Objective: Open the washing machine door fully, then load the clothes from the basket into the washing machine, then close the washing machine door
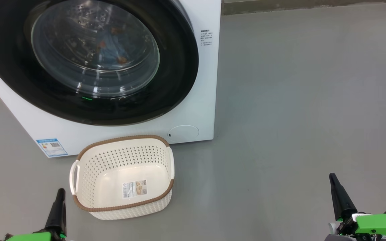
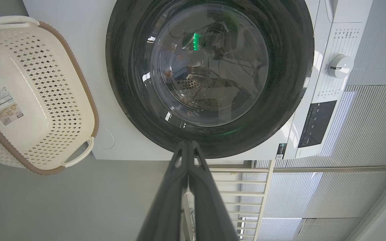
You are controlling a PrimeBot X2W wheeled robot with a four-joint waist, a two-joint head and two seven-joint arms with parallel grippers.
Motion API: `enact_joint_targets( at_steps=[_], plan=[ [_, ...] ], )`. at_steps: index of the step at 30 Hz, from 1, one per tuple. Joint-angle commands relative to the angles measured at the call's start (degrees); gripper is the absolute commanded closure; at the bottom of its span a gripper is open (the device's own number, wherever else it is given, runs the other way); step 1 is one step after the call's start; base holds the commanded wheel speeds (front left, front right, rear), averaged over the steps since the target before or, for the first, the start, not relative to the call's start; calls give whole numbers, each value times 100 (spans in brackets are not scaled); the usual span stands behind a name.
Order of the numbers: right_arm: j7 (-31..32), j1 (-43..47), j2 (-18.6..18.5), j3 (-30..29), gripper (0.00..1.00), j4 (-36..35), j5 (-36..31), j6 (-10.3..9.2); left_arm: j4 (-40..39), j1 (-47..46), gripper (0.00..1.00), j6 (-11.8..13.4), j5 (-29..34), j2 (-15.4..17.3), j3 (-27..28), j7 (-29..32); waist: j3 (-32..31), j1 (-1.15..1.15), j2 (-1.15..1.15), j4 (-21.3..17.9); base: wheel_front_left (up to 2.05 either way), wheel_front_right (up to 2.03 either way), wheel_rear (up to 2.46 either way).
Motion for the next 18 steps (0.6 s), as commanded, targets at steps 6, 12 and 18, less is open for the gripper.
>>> enact_joint_targets(
  at_steps=[6,12,18],
  plan=[
    [25,-244,-19,118,100,-140,-42,9,-113,-228,100,-60,17,89,203,33,0,0,0,0,0,0,0],
    [28,-244,-17,114,100,-140,-45,9,-113,-228,100,-60,20,88,206,35,0,0,0,0,0,0,0],
    [31,-245,-15,111,100,-140,-47,9,-113,-228,100,-60,22,86,208,37,0,0,0,0,0,0,0]
  ],
)
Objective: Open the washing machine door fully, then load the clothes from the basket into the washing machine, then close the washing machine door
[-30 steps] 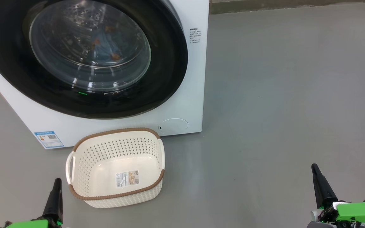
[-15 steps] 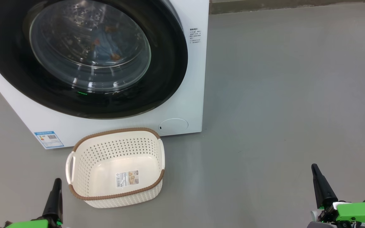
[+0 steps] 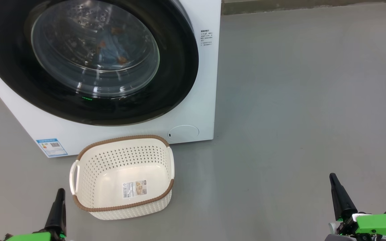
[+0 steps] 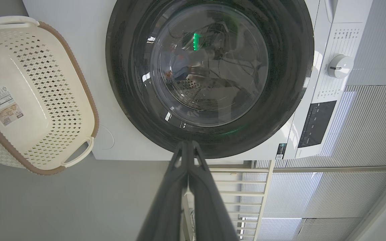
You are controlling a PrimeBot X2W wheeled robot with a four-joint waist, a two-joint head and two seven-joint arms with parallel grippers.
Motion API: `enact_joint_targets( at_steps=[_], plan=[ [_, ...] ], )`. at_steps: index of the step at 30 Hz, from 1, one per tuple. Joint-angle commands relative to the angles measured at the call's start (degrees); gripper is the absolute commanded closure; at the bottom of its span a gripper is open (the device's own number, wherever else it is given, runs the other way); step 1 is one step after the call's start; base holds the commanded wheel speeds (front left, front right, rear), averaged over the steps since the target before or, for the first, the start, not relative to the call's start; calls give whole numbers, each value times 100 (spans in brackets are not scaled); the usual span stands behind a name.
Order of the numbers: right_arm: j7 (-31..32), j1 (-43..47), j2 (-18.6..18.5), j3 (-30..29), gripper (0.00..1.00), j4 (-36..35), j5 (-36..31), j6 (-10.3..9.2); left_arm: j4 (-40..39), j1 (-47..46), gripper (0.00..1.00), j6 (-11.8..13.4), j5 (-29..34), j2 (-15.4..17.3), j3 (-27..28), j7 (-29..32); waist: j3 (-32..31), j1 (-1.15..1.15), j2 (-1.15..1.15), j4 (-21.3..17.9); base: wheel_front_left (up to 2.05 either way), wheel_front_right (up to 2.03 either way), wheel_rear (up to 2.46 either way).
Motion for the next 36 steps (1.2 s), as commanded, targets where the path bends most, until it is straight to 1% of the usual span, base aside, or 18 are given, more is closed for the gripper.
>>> enact_joint_targets(
  at_steps=[1,36],
  plan=[
    [31,-245,-19,123,100,-141,-47,9,-113,-228,100,-60,21,87,201,32,0,0,0,0,0,0,0],
    [42,-246,-9,110,100,-140,-58,9,-113,-229,100,-60,29,80,210,40,0,0,0,0,0,0,0]
  ],
)
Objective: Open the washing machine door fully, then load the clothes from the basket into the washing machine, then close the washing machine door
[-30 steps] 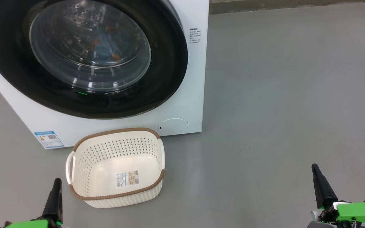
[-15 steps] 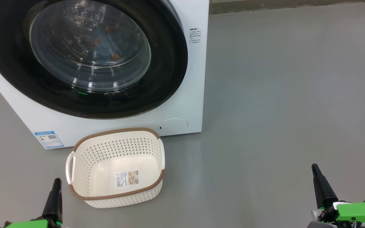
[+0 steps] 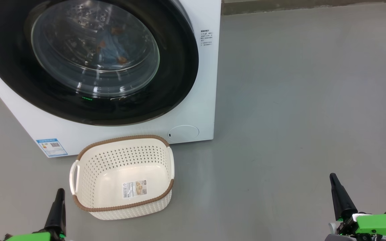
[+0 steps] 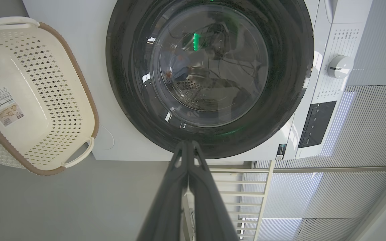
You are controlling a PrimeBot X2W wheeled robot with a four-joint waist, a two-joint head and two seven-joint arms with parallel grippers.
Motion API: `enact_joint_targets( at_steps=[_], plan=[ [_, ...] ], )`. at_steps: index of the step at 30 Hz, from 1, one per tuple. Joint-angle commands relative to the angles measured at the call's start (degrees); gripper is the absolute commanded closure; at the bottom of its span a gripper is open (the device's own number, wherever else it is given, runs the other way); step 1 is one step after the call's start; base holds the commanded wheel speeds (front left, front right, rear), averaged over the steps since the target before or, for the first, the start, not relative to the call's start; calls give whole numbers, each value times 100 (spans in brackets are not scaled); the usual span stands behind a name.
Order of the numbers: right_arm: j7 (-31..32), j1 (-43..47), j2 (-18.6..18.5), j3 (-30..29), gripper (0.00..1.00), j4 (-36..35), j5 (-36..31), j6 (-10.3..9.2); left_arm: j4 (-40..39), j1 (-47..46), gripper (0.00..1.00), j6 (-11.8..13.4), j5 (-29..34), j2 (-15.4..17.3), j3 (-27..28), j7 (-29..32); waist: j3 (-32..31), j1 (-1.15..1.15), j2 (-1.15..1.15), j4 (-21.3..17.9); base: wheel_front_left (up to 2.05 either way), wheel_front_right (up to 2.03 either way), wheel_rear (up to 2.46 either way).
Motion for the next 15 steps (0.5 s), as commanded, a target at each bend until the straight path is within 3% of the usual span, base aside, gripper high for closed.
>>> enact_joint_targets(
  at_steps=[1,15],
  plan=[
    [41,-245,-23,128,100,-140,-57,9,-113,-229,100,-60,20,83,199,37,0,0,0,0,0,0,0],
    [44,-245,-21,124,100,-140,-60,9,-112,-229,100,-60,23,81,201,39,0,0,0,0,0,0,0]
  ],
)
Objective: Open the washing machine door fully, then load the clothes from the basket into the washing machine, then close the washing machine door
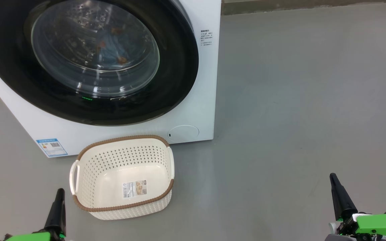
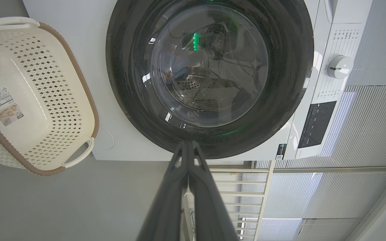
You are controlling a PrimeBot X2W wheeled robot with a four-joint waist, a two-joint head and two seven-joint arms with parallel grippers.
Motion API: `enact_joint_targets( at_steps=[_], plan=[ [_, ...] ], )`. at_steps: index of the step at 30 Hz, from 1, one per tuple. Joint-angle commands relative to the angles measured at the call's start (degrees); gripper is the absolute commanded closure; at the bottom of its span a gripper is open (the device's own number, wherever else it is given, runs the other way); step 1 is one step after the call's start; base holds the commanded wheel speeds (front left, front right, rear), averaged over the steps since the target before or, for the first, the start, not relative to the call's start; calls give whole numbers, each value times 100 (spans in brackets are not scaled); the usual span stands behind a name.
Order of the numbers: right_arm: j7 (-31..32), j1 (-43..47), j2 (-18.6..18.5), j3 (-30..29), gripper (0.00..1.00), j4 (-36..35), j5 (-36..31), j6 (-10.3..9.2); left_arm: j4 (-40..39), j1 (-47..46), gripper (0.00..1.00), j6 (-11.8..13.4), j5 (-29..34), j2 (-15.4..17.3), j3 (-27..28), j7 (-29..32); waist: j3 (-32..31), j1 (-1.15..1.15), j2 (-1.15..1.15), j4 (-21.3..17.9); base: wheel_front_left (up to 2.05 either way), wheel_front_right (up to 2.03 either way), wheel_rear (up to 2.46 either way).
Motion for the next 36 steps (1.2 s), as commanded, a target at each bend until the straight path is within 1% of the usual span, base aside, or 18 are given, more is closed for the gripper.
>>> enact_joint_targets(
  at_steps=[1,36],
  plan=[
    [45,-245,-24,129,100,-140,-61,9,-112,-229,100,-60,22,82,197,40,0,0,0,0,0,0,0],
    [50,-245,-19,122,100,-140,-67,9,-113,-229,100,-60,26,79,202,44,0,0,0,0,0,0,0]
  ],
)
